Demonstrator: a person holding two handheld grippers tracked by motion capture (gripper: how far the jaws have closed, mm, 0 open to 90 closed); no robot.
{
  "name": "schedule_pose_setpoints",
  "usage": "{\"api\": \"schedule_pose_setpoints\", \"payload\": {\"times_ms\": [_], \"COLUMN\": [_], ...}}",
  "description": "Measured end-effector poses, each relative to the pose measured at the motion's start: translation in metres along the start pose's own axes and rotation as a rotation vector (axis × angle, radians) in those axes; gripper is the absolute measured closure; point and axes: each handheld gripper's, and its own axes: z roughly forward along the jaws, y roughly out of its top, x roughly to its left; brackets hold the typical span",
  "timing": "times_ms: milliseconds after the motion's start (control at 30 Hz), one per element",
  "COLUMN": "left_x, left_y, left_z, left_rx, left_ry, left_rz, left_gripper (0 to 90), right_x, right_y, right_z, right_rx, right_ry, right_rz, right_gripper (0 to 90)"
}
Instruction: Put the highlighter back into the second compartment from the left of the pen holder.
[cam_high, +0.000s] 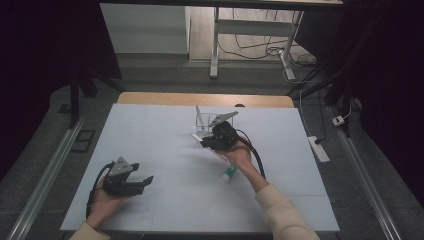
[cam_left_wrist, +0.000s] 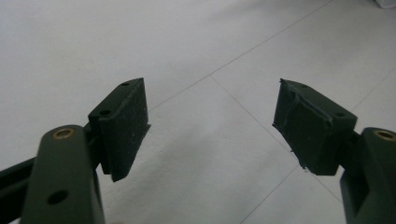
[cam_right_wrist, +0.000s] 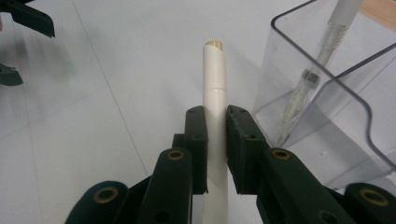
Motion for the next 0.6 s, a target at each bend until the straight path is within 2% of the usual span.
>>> {"api": "schedule_pose_setpoints", "payload": {"times_ms": [600], "left_x": [0.0], "left_y": [0.0], "left_z": [0.0], "left_rx": [-0.001], "left_ry": [0.0], "left_rz": [0.001], "left_gripper": [26.2], "right_x": [-0.005], "right_y": [0.001], "right_z": [-0.022], "right_rx": [-0.113], "right_ry": [-0.006], "right_rz": [0.028], "right_gripper": [77.9]}}
